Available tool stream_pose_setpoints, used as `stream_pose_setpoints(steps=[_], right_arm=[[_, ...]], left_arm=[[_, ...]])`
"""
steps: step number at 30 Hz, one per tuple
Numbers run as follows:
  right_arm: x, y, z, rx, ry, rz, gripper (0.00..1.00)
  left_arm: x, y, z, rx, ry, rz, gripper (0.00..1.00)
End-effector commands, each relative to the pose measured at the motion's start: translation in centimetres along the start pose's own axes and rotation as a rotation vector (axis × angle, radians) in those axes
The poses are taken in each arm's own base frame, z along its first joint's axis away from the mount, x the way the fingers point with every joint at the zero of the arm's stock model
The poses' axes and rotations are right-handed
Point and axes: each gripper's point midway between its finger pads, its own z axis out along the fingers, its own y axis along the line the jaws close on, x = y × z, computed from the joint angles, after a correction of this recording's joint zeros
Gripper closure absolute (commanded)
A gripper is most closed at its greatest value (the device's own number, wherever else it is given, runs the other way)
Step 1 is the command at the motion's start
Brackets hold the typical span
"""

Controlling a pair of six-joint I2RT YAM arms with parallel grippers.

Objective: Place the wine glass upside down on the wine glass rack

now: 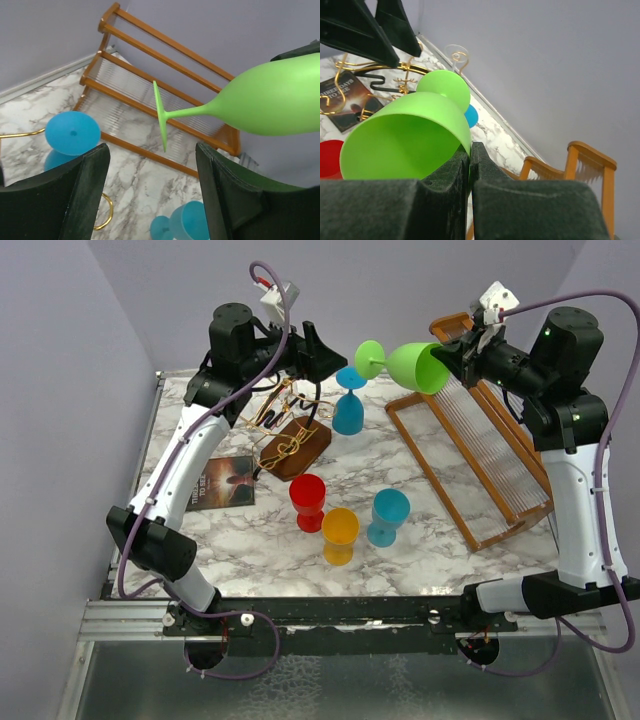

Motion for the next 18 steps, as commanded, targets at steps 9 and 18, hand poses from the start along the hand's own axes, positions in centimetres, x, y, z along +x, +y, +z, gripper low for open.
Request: stream_pose_setpoints(steps=[9, 18], right_arm=[[-2.1, 1.1, 0.1, -0.074, -0.081, 0.03, 0.99], [-1.8, 1.2, 0.3, -0.079, -0.078, 0.037, 0.99]], left_arm=[[1.3, -1.6, 1.5, 0.132, 0.026, -0.126, 0.49], [2.5, -1.8, 2.4, 0.148, 0.058, -0.13, 0.7]])
